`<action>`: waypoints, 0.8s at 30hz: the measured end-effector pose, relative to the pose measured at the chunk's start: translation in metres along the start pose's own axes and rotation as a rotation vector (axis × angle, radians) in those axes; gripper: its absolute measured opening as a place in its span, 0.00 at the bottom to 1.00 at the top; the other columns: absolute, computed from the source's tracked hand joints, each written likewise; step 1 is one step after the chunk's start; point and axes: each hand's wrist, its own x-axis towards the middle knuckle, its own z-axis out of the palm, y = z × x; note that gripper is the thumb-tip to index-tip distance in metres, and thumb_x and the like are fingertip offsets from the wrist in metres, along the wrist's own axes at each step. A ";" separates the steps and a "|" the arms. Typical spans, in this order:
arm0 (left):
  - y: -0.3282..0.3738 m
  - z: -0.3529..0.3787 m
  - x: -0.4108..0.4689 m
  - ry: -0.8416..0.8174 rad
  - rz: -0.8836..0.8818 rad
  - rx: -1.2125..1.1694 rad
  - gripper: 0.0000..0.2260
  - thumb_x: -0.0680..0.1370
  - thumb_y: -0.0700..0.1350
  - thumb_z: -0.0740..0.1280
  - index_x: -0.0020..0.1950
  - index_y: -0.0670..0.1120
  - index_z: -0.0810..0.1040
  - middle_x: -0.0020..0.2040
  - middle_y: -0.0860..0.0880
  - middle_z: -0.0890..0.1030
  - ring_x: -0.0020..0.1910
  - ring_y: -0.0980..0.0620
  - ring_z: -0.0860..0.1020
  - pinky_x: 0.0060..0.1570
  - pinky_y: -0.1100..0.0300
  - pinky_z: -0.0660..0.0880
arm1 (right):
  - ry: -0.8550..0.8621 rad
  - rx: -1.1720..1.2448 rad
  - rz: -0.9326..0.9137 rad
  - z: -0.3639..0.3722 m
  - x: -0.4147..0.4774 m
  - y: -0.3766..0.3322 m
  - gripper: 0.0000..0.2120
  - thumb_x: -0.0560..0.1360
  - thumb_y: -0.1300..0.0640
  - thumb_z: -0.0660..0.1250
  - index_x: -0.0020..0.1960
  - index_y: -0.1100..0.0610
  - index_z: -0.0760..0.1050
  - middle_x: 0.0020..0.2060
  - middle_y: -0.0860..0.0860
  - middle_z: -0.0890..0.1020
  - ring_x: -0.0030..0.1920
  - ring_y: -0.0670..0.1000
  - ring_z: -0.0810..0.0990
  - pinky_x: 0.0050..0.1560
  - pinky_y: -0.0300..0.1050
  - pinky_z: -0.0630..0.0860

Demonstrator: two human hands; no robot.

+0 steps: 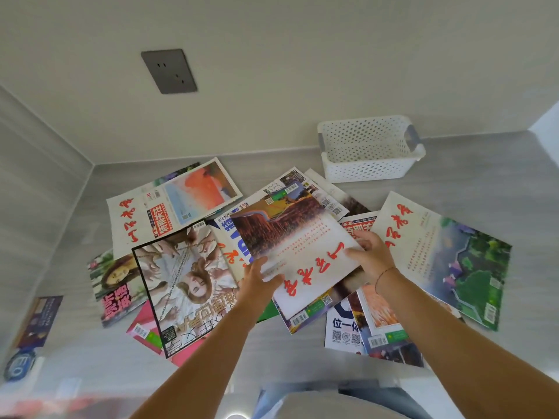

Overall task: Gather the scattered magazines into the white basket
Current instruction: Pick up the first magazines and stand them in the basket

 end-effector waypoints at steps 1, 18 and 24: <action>0.003 0.001 -0.002 -0.022 0.002 -0.003 0.26 0.75 0.46 0.69 0.70 0.50 0.65 0.70 0.47 0.64 0.59 0.50 0.71 0.40 0.66 0.76 | -0.023 0.101 0.030 0.002 -0.001 -0.001 0.18 0.70 0.65 0.69 0.58 0.54 0.72 0.49 0.53 0.81 0.49 0.53 0.81 0.42 0.46 0.79; 0.174 -0.035 0.031 0.020 0.650 0.625 0.29 0.69 0.51 0.74 0.69 0.50 0.71 0.65 0.45 0.76 0.63 0.45 0.74 0.63 0.54 0.69 | -0.258 -0.123 -0.444 -0.056 -0.001 -0.159 0.04 0.70 0.55 0.71 0.44 0.55 0.82 0.44 0.59 0.85 0.40 0.54 0.83 0.46 0.51 0.80; 0.197 -0.025 0.032 -0.142 0.485 0.312 0.11 0.76 0.44 0.68 0.54 0.39 0.80 0.46 0.36 0.83 0.41 0.38 0.82 0.48 0.44 0.78 | -0.054 0.024 -0.536 -0.094 0.033 -0.173 0.09 0.69 0.56 0.73 0.48 0.52 0.79 0.44 0.47 0.84 0.43 0.44 0.82 0.44 0.35 0.76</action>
